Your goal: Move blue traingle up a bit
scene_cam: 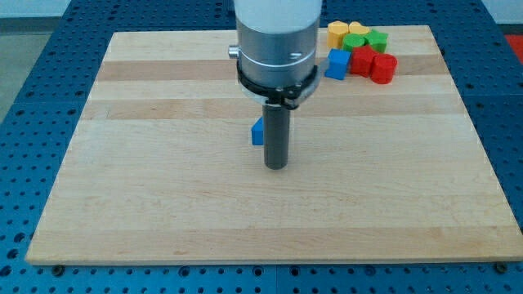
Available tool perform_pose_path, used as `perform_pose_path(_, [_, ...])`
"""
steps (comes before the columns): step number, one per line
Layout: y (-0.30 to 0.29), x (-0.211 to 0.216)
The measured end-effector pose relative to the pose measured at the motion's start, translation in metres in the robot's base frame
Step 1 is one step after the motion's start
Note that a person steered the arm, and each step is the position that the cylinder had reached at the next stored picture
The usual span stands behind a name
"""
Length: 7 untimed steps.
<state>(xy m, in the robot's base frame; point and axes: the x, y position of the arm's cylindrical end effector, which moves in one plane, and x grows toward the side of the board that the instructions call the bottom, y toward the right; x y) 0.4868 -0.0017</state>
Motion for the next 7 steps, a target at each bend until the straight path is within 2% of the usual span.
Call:
perform_pose_path(4, [0.000, -0.039])
perform_pose_path(7, [-0.007, -0.037])
